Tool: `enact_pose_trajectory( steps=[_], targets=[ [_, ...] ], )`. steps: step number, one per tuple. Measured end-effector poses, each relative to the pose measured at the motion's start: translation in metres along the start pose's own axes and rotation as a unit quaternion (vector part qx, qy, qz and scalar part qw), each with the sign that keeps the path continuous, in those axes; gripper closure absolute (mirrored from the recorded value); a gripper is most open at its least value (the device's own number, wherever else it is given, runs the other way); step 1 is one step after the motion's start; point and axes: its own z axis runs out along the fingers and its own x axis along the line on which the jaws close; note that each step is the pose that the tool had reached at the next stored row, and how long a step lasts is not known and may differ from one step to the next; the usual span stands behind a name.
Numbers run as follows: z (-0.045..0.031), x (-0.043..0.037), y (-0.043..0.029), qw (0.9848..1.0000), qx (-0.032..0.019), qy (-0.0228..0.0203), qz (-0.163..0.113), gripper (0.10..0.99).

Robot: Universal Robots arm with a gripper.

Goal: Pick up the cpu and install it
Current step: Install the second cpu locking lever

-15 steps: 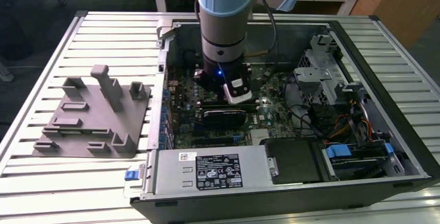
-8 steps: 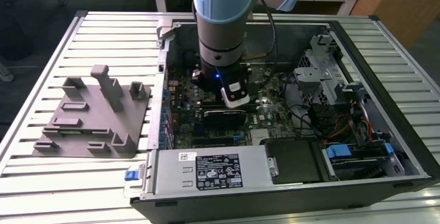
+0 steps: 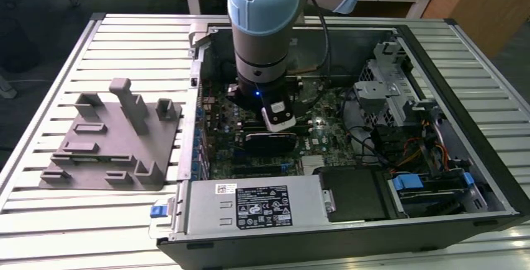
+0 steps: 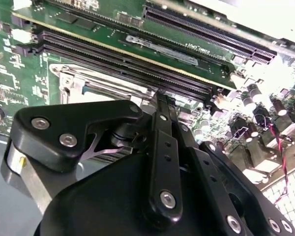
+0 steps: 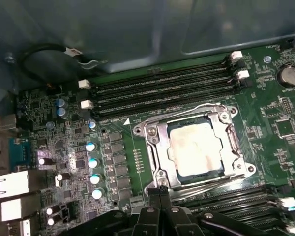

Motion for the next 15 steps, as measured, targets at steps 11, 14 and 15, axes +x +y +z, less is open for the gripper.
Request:
enact_pose_trajectory(
  steps=[11,14,15],
  targets=[
    [0.0061,0.0014,-0.0018,0.9998,-0.0197,0.0042,0.001,0.98],
    [0.0079,0.0014,-0.0022,0.9997,-0.0232,0.0047,0.001,0.98],
    [0.0084,0.0015,-0.0024,0.9997,-0.0235,0.0048,0.001,0.98]
  ],
)
